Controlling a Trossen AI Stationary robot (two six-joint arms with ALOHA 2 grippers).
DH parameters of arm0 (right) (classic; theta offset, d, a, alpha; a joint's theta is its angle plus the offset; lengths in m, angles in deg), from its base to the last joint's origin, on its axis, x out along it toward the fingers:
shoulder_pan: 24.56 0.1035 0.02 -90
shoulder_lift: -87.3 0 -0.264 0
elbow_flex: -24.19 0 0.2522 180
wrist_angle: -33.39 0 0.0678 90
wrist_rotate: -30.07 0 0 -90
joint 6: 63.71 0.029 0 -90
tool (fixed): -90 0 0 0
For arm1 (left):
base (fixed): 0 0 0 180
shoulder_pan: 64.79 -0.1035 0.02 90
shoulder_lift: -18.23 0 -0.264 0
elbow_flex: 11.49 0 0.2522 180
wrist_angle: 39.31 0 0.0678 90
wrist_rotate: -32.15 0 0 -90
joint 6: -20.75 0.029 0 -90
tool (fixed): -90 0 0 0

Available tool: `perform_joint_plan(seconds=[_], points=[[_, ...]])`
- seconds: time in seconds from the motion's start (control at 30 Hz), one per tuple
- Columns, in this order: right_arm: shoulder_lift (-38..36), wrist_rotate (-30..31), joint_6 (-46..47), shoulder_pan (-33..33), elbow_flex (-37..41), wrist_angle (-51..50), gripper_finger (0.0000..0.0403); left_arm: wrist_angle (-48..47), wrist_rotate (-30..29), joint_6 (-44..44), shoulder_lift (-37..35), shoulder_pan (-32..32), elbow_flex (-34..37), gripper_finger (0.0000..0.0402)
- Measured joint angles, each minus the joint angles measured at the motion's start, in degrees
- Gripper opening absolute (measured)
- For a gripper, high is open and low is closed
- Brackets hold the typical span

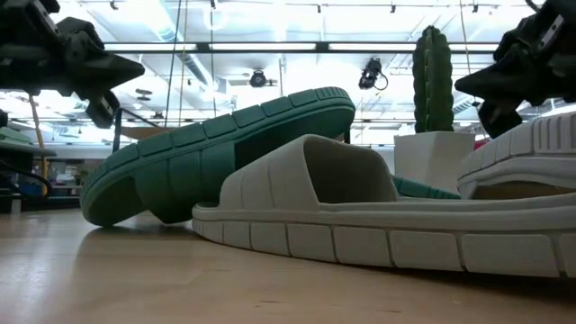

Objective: Pick and place slides into the shelf
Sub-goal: Put the left green slide on the shelf

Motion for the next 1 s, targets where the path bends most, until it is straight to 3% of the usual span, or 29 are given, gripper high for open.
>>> perform_joint_plan(seconds=[0.2, 0.33, 1.0], points=[[0.0, 0.06, 24.68, -0.01, 0.01, 0.94, 0.0019, 2.15, -8.51, -21.42, 0.02, -0.03, 0.0, 0.0022], [0.0, 0.04, 36.91, 0.0, 0.0, 1.04, 0.0019, 2.29, -9.4, -26.48, 0.02, 0.0, -0.02, 0.0019], [0.0, 1.38, 37.29, -0.01, 0.0, 0.37, 0.0019, 2.08, -9.35, -27.71, 0.0, 0.0, 0.0, 0.0028]])
